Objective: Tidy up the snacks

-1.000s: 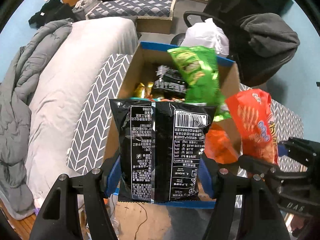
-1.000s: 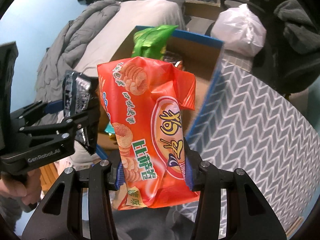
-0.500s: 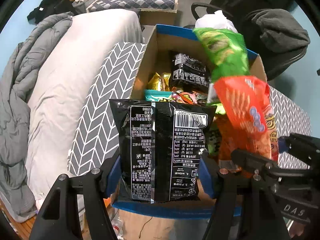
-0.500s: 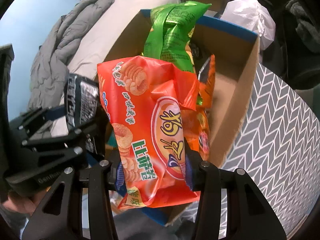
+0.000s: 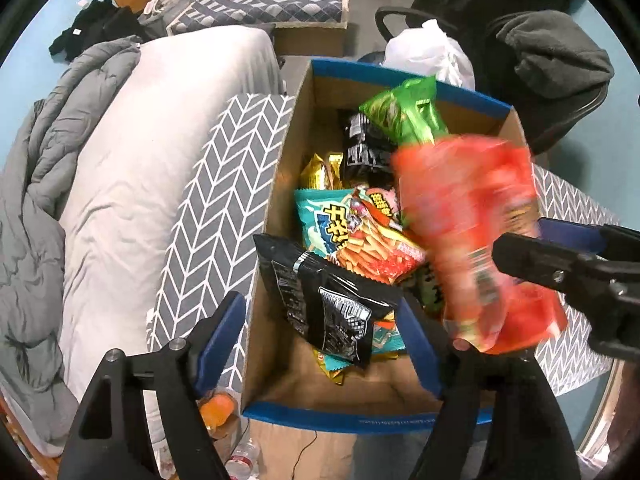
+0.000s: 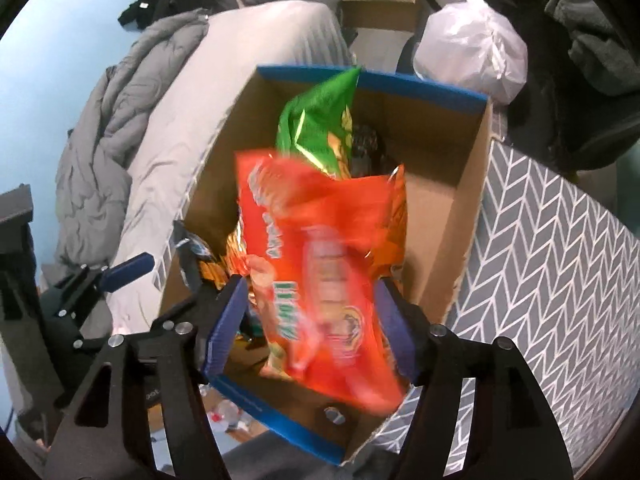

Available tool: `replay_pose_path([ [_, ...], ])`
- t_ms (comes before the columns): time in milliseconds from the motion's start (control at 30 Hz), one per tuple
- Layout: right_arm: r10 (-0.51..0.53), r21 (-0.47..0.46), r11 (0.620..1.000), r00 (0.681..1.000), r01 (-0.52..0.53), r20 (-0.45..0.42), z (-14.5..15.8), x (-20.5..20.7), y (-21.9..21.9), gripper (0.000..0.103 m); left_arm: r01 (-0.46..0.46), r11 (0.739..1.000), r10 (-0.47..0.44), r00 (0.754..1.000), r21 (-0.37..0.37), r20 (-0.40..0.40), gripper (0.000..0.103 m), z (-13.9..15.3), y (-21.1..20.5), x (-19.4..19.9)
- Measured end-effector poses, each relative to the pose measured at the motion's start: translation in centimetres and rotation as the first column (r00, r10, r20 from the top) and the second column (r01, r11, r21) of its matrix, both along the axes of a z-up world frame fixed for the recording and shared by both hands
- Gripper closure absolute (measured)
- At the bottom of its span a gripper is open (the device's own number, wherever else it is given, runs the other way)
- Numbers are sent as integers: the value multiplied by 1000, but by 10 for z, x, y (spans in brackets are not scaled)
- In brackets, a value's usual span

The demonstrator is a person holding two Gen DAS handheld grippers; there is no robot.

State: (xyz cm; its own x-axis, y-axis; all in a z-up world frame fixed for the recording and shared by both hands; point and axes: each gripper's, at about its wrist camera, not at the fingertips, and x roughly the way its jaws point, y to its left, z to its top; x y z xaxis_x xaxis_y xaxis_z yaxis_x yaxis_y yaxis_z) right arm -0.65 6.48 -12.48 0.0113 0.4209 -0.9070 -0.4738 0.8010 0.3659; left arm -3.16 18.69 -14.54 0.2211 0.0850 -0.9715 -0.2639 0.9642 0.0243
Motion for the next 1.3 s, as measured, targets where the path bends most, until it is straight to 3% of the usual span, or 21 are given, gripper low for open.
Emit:
replay_pose_path([
  [333, 4, 15, 1000, 998, -5, 56, 34, 1, -10, 35, -28, 999, 29, 998, -25, 47, 25, 32, 0, -4],
  [467, 17, -2, 1000, 994, -17, 110, 52, -3, -12, 28, -41, 999, 43, 996, -28, 74, 22, 48, -5, -10],
  [733, 23, -32, 999, 973, -16, 228, 92, -6, -25, 25, -74, 996, 79, 990, -47, 113, 21, 83, -13, -21],
  [800, 13, -31, 999, 969, -6, 247, 99, -6, -30, 25, -90, 995, 96, 987, -52, 132, 17, 92, -14, -23],
  [967, -3, -33, 999, 961, 13, 277, 111, -10, -42, 25, -118, 992, 123, 973, -35, 193, 15, 117, -20, -27],
  [1300, -59, -41, 996, 952, 74, 299, 125, -17, -72, 25, -85, 996, 81, 973, 8, 218, 15, 136, -39, -29],
])
